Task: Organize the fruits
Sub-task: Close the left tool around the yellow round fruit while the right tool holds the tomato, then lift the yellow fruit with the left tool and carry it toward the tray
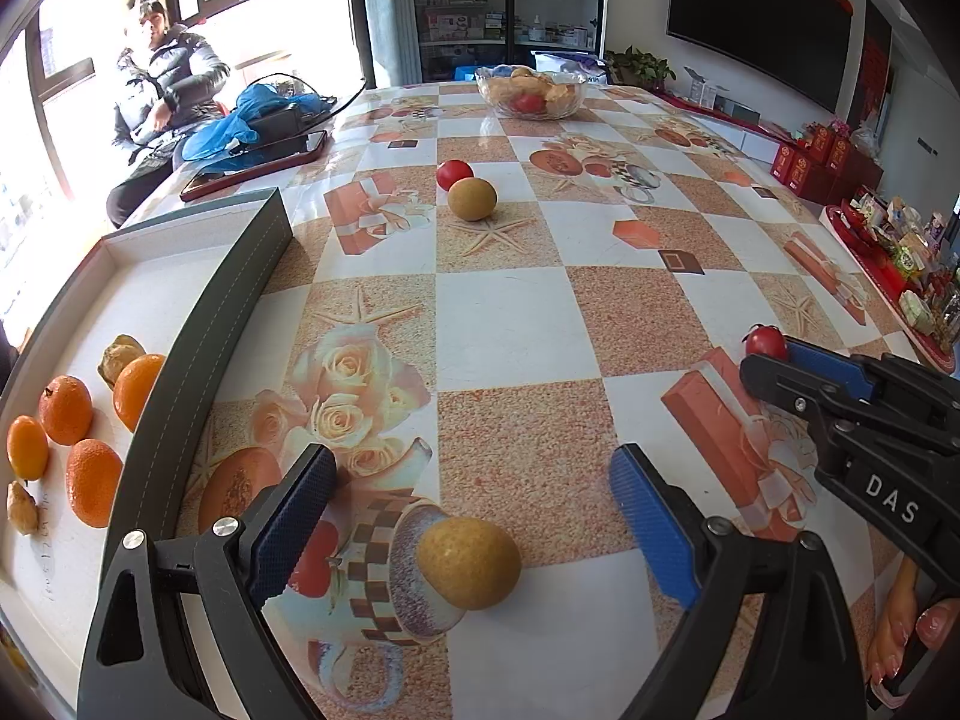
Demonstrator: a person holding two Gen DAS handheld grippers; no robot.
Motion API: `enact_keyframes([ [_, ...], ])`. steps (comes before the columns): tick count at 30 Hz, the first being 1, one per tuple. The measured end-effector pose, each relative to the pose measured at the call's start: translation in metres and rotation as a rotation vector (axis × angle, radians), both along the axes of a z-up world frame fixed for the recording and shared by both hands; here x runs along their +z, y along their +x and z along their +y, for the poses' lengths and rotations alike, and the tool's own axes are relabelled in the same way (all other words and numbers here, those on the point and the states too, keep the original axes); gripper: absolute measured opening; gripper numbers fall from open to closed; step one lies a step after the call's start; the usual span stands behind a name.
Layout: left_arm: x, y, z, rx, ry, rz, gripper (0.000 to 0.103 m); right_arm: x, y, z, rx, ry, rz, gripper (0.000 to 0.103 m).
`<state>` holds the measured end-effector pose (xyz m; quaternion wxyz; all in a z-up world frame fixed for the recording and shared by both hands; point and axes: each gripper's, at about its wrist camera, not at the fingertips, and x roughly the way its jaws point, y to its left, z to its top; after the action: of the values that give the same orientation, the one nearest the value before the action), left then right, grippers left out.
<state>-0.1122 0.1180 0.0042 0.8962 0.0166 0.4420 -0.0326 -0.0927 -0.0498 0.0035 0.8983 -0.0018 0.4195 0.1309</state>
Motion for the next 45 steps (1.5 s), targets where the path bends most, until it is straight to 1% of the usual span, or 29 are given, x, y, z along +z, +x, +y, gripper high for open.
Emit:
enact_keyframes([
  [25,0.000,0.000,0.000,0.001,0.000,0.001,0.094,0.000,0.000,0.001,0.000,-0.002,0.000,0.026],
  [27,0.000,0.001,0.000,0.009,0.002,0.011,0.094,0.000,0.000,0.001,0.000,-0.005,0.000,0.026],
  [29,0.001,0.000,0.000,0.008,-0.009,0.021,0.092,0.000,0.000,0.001,-0.001,-0.002,0.000,0.026],
  [31,0.003,-0.004,0.000,0.008,-0.008,0.020,0.082,0.000,0.000,0.001,-0.001,0.001,0.001,0.026],
  [32,0.004,-0.007,0.001,0.001,-0.013,0.019,0.071,0.000,0.000,0.001,-0.001,0.001,0.001,0.026],
  [33,0.006,-0.008,0.002,-0.011,-0.022,0.022,0.055,0.000,0.000,0.001,-0.001,0.003,0.001,0.026],
  [35,0.010,-0.009,0.006,-0.033,-0.057,0.034,0.029,0.000,0.000,0.001,-0.001,0.002,0.001,0.026],
  [37,0.011,-0.009,0.012,-0.033,-0.120,0.050,0.029,0.000,0.000,0.001,-0.001,0.002,0.001,0.026],
  [41,0.015,-0.010,0.019,-0.020,-0.186,0.072,0.029,0.000,0.001,0.000,-0.001,0.008,0.002,0.026],
  [45,0.024,-0.016,0.018,-0.028,-0.171,0.059,0.029,0.000,0.001,0.001,-0.002,0.009,0.002,0.026],
])
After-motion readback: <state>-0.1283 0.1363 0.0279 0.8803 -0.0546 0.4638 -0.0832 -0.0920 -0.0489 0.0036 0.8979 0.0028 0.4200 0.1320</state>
